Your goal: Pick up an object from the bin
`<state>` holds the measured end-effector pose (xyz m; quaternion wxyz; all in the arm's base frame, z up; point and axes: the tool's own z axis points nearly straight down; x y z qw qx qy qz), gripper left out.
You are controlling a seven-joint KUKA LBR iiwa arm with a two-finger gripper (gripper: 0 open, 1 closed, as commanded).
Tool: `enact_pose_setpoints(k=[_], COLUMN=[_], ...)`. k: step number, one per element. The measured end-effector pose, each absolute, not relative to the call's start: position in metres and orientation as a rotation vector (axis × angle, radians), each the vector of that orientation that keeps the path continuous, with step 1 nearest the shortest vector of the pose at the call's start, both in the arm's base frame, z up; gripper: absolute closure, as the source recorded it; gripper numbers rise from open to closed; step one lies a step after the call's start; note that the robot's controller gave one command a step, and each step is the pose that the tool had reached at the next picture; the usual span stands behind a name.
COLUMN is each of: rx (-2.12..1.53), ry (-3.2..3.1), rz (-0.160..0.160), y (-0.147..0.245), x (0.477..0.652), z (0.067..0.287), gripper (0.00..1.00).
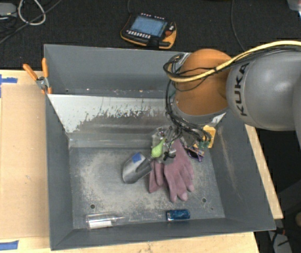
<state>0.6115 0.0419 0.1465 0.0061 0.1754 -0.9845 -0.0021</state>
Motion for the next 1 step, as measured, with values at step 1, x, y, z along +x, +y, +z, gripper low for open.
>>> enact_pose_setpoints(k=[1], rx=[0.549], ry=[-3.081], rz=[-0.006], y=[0.0420], x=[0.6115], z=[0.1703], gripper=[1.00])
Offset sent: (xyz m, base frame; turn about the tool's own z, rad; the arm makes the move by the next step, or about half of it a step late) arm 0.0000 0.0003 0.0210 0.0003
